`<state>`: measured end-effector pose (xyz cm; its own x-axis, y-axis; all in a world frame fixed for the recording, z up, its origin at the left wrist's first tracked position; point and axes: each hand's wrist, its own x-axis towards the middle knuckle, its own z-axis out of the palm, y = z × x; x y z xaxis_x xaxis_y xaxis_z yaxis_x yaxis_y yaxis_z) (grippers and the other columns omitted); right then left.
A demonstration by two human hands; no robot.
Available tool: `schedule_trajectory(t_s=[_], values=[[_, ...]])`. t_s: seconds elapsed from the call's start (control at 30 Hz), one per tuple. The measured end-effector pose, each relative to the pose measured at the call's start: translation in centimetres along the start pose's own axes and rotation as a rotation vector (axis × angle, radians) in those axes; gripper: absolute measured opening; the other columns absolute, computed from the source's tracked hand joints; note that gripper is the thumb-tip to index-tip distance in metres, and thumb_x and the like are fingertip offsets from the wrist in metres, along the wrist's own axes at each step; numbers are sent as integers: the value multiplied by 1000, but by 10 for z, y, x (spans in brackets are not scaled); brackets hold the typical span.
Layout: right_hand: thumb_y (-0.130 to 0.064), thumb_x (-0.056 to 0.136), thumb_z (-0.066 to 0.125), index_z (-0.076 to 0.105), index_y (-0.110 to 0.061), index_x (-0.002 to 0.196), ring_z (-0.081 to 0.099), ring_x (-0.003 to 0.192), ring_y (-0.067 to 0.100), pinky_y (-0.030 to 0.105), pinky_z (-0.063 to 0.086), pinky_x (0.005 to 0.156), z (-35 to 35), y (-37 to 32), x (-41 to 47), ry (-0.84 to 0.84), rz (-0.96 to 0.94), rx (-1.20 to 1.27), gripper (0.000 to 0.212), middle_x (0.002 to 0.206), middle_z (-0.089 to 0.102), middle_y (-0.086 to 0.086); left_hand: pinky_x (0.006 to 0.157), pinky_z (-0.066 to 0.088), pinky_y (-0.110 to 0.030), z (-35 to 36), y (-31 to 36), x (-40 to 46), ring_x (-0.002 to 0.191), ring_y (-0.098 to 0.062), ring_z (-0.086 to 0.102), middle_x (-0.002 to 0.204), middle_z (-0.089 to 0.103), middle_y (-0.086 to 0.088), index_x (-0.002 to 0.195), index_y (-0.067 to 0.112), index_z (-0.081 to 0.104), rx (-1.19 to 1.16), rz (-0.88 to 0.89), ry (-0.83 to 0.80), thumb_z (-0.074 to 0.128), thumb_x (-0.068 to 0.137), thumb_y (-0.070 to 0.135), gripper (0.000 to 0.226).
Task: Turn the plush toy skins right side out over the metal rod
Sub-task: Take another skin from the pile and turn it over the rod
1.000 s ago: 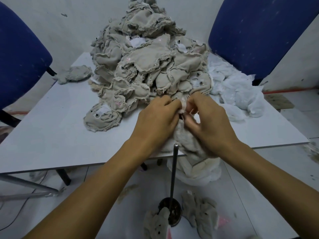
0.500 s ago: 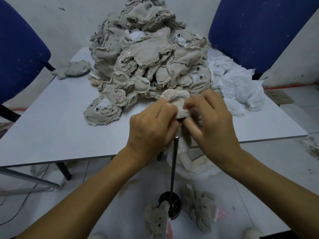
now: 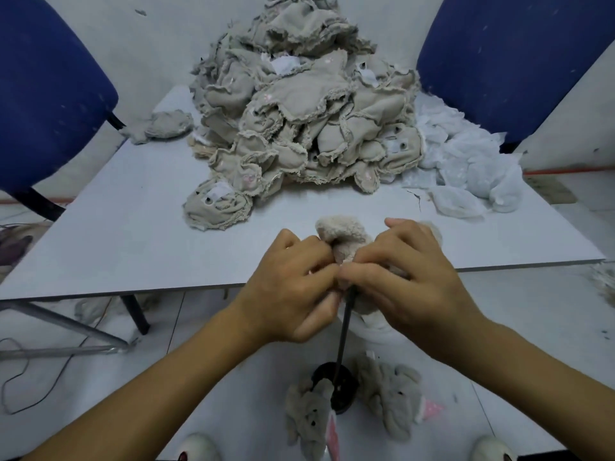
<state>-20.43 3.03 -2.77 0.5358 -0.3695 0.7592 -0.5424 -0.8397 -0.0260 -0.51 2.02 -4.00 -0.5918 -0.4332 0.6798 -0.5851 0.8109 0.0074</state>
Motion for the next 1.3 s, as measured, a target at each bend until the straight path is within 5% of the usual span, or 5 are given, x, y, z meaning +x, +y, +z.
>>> schedule_trajectory(t_s=[0.3,0.53,0.8,1.1,1.3], values=[[-42,87,67,46,-17,117,53,100,29,36,45,87,-17,17,4,-87,145,274,44,108,57,15,89,44,-44,-14,-8,33,106,-25,53,116,58,-13,133,8,49,-192,-147,-3,55,91,41,53],[-56,86,64,70,-18,96,60,76,12,38,49,65,-30,38,-4,-345,361,235,40,85,67,-7,52,34,-27,5,-1,17,60,-15,40,66,55,-7,86,3,59,-93,-143,107,59,90,33,31],[-37,78,80,71,-18,95,67,86,10,25,53,75,-21,23,6,62,475,473,27,93,70,-11,58,30,-32,6,-16,3,59,-24,34,65,49,-13,83,10,46,-112,-59,80,47,98,29,25],[-38,80,77,59,-32,108,61,99,2,11,44,82,-12,22,6,-132,475,543,34,105,61,-25,86,45,-31,-2,-15,12,103,-18,56,111,58,-4,123,10,57,-416,-295,-165,56,91,42,45],[-56,89,48,48,-31,123,46,97,-1,14,37,80,-14,26,-5,-350,455,338,42,102,42,-15,64,38,-25,6,-5,10,71,-14,47,79,53,0,85,1,64,-464,-316,-240,59,91,36,37]])
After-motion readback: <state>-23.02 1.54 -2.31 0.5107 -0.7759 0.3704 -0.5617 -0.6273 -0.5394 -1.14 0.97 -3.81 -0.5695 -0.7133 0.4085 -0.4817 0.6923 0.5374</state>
